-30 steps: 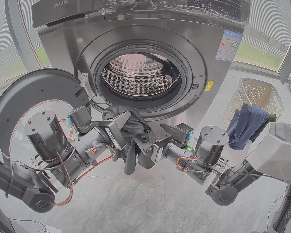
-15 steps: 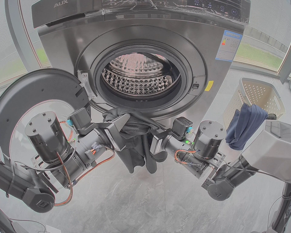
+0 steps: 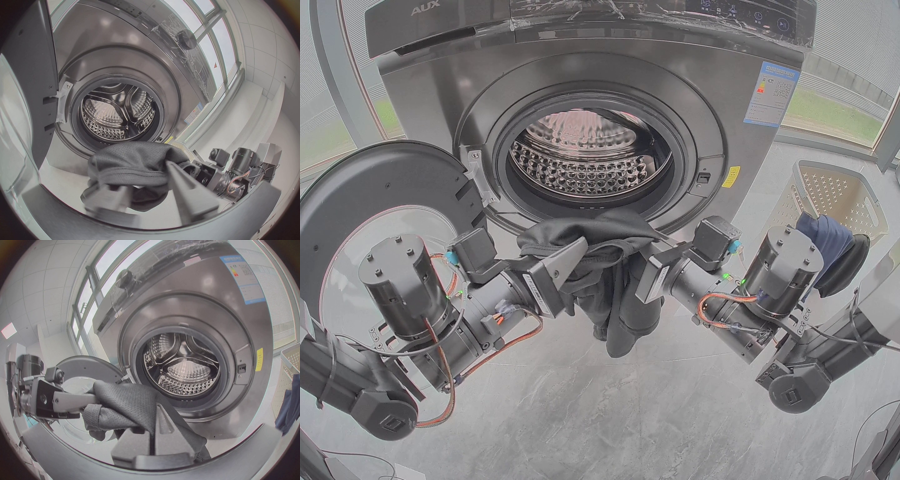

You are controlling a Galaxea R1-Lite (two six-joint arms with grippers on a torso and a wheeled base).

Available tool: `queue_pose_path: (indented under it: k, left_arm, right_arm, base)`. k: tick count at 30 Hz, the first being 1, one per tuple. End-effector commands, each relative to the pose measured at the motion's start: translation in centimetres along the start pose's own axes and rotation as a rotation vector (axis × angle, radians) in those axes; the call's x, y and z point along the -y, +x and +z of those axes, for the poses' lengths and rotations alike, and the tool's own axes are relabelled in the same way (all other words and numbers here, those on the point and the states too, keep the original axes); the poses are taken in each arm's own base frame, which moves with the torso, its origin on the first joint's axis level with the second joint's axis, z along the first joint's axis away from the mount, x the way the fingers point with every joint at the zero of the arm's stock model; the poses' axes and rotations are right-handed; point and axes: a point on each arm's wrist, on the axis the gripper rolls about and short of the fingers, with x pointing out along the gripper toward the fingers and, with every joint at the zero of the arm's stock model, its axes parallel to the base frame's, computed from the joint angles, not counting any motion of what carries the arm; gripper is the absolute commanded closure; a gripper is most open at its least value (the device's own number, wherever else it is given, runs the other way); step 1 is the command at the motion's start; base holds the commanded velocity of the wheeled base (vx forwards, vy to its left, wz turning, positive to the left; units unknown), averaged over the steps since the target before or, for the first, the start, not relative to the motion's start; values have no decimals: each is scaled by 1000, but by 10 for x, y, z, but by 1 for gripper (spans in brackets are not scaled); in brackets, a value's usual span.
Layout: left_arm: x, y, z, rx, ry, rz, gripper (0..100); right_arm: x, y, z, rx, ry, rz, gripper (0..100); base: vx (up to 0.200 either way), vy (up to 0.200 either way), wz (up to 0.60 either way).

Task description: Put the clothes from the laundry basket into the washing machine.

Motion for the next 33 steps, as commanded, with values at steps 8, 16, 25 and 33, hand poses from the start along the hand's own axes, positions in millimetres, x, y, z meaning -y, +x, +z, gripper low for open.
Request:
queue_pose_path:
  k: [8,16,25,33]
  left_arm:
    - [-18,-4,-26,-105,5,67,0]
    - [-35,2,-51,-135,16,104,0]
    - [-38,-5,-88,-196,61,83,0]
    - [-37,-2,-110,-254,82,50,0]
  right_arm:
    - [-2,-2,23,66,9,6,100]
    - [-2,-3,28,77,10,-2,100]
    - [-2,8,36,109,15,-35,100]
    - [-3,19,36,118,20,-36,100]
  base:
    - [0,0,0]
    - [0,0,0]
    - [0,0,0]
    - [0,0,0]
